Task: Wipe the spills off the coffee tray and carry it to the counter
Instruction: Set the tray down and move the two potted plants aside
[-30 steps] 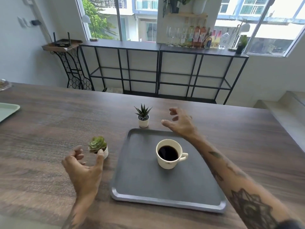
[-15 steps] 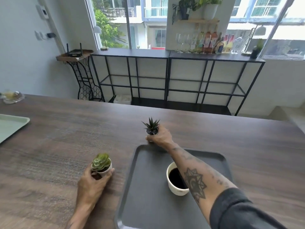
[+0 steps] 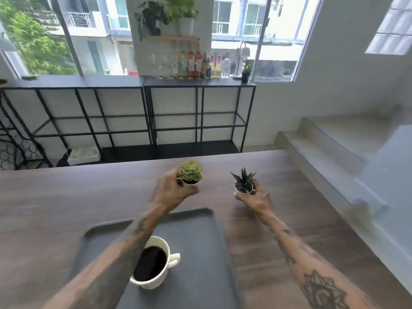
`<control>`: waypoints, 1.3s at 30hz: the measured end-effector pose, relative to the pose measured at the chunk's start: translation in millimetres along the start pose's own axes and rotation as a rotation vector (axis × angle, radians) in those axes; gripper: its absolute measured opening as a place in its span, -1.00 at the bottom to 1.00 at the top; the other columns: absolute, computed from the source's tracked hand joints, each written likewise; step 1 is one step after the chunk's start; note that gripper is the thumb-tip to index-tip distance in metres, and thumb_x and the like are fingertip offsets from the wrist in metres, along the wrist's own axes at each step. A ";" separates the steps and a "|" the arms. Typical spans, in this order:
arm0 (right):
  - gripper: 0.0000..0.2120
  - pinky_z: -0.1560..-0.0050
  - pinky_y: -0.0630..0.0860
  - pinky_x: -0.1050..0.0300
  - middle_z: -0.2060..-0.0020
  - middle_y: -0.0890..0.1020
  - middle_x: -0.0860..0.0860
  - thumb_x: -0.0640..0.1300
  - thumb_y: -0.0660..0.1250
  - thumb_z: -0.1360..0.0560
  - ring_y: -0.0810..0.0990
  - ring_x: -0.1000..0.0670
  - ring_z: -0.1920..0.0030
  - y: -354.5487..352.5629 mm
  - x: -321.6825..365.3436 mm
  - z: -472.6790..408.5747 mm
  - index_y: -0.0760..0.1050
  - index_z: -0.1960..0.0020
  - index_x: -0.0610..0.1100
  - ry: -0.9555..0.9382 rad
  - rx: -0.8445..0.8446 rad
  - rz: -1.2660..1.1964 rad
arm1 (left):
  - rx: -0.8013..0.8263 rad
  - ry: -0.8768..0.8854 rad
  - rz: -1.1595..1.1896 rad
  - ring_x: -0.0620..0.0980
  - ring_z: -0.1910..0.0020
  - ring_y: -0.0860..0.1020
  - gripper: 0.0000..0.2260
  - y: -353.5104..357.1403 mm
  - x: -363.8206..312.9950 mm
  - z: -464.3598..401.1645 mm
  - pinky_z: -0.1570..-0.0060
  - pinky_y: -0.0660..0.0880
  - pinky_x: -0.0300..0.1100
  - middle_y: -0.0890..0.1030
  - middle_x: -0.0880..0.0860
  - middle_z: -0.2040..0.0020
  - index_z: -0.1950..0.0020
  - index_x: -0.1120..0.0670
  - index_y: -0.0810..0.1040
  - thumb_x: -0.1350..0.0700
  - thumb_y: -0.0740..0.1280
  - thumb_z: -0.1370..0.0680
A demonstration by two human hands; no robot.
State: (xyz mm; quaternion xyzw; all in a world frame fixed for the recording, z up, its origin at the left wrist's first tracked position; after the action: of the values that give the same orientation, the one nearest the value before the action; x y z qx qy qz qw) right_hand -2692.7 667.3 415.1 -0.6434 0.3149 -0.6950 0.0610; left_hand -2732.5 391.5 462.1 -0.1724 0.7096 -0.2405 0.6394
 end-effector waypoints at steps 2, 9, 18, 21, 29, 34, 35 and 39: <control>-0.70 0.26 0.39 0.49 0.31 0.61 0.23 -0.05 0.54 -0.28 0.57 0.24 0.24 -53.4 -39.7 -1.4 0.50 0.11 0.22 0.077 -0.093 0.043 | 0.074 0.020 0.068 0.01 0.10 0.69 -0.52 65.6 -25.9 -14.3 0.02 0.62 -0.04 0.73 -0.01 0.10 -0.05 -0.01 0.68 -0.05 0.62 -0.16; -0.83 0.26 0.40 0.41 0.29 0.64 0.03 -0.06 0.50 -0.35 0.57 0.31 0.29 -154.0 -110.2 16.5 0.55 0.12 0.06 0.119 -0.225 0.065 | 0.261 0.018 0.122 0.00 -0.06 0.64 -0.43 232.8 -51.4 0.4 -0.09 0.56 -0.16 0.70 0.02 -0.03 -0.15 0.02 0.67 -0.01 0.50 -0.14; -0.26 0.00 0.56 0.33 -0.09 0.60 -0.17 -0.12 0.62 -0.19 0.58 0.01 0.03 -152.3 -147.4 31.2 0.37 -0.29 -0.07 0.093 -0.174 -0.207 | 0.218 -0.064 0.126 0.04 -0.20 0.48 -0.40 242.2 -44.9 39.3 -0.10 0.34 -0.34 0.45 0.02 -0.20 -0.38 0.07 0.41 0.01 0.42 -0.36; -0.27 -0.32 0.38 -0.01 -0.38 0.39 -0.20 -0.31 0.50 -0.35 0.44 -0.02 -0.24 -143.8 -162.9 59.2 0.25 -0.29 0.22 0.169 -0.286 -0.349 | 0.261 0.060 0.184 -0.04 -0.21 0.49 -0.33 212.1 -42.6 96.5 -0.23 0.48 -0.21 0.40 -0.01 -0.27 -0.49 0.00 0.31 -0.03 0.45 -0.43; -0.28 -0.17 0.46 0.22 -0.32 0.44 -0.14 0.01 0.49 -0.31 0.46 -0.06 -0.27 -75.6 -110.9 150.0 0.30 -0.39 -0.06 0.168 -0.393 -0.426 | -0.150 0.400 0.134 -0.15 0.34 0.60 -0.82 18.1 24.6 256.3 0.31 0.54 -0.33 0.62 -0.07 0.18 0.05 0.00 0.72 0.25 0.52 -0.43; -0.64 -0.30 0.34 0.23 -0.20 0.52 -0.03 0.01 0.31 -0.47 0.49 -0.01 -0.24 19.0 9.8 186.7 0.52 -0.21 -0.12 -0.372 -0.133 0.102 | -0.388 0.249 -0.126 -0.17 0.19 0.58 -0.84 -90.7 88.4 253.8 0.13 0.54 -0.28 0.60 -0.11 0.13 0.03 0.02 0.68 0.04 0.35 -0.48; -0.62 -0.32 0.35 0.19 -0.22 0.53 -0.03 0.04 0.28 -0.47 0.50 -0.01 -0.25 41.2 26.4 189.8 0.52 -0.21 -0.12 -0.450 -0.069 0.161 | -0.379 0.200 -0.185 -0.16 0.14 0.58 -0.80 -98.4 101.4 244.9 0.07 0.55 -0.21 0.59 -0.09 0.08 -0.01 0.02 0.67 0.00 0.32 -0.49; -0.48 -0.42 0.21 0.04 -0.45 0.36 -0.05 0.14 0.18 -0.53 0.33 -0.06 -0.44 108.1 32.2 179.3 0.35 -0.41 -0.07 -0.461 0.117 0.453 | -0.258 0.034 -0.374 0.08 -0.20 0.54 -0.55 -94.0 137.9 204.4 -0.20 0.49 -0.07 0.57 0.08 -0.16 -0.18 0.10 0.62 -0.17 0.21 -0.50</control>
State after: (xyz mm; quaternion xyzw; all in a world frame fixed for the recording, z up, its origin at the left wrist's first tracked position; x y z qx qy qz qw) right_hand -2565.3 501.2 382.1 -0.6930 0.3874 -0.5167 0.3205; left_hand -2552.9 213.0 387.5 -0.3772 0.7010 -0.2649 0.5442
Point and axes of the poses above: each hand's wrist, its own z-axis away from the middle knuckle, its own y-axis out of the palm, x = y × z, the point moved 10 cm from there along -z, towards the middle knuckle
